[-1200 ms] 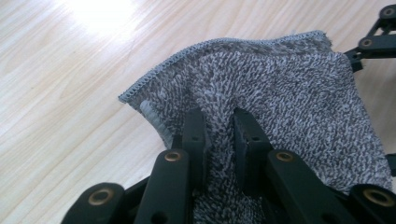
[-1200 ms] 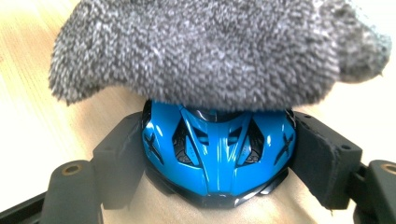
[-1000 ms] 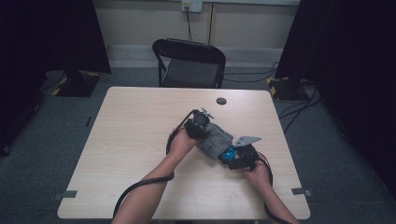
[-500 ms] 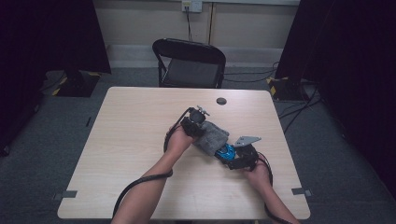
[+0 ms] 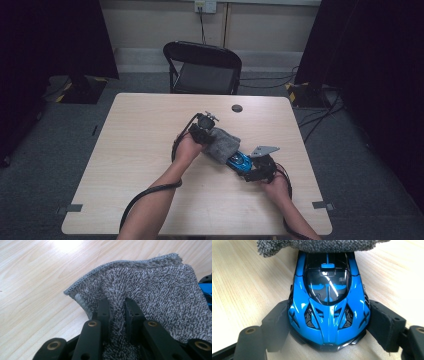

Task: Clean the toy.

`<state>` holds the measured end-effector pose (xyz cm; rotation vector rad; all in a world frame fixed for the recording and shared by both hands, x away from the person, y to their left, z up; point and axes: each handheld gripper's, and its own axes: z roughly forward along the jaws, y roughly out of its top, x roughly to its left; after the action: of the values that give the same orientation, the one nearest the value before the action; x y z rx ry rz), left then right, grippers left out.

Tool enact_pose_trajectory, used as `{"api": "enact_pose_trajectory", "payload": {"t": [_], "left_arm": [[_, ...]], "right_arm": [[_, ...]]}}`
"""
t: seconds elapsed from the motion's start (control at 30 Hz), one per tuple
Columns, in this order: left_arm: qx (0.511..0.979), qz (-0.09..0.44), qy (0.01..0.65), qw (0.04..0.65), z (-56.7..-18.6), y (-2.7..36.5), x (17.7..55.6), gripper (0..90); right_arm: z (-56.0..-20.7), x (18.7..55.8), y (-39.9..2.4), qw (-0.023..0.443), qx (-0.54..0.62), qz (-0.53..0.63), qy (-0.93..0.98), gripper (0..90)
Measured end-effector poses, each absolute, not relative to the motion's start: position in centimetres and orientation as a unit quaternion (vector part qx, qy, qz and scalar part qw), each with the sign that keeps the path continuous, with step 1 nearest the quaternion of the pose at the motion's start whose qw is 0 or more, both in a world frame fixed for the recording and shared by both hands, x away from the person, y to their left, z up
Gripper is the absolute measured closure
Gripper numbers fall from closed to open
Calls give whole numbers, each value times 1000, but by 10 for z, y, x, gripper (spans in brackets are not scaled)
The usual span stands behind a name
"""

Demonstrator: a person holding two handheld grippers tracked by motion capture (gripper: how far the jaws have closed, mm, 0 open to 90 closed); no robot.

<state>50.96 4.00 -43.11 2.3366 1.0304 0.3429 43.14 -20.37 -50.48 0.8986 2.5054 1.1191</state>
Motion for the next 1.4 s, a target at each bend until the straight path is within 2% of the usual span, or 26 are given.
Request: {"api": "enact_pose_trajectory", "payload": {"t": [1.4], "left_arm": [[853, 138, 424, 271, -434, 79, 515, 769]], "right_arm": [[-505, 431, -204, 127, 309, 384, 861, 240]]}}
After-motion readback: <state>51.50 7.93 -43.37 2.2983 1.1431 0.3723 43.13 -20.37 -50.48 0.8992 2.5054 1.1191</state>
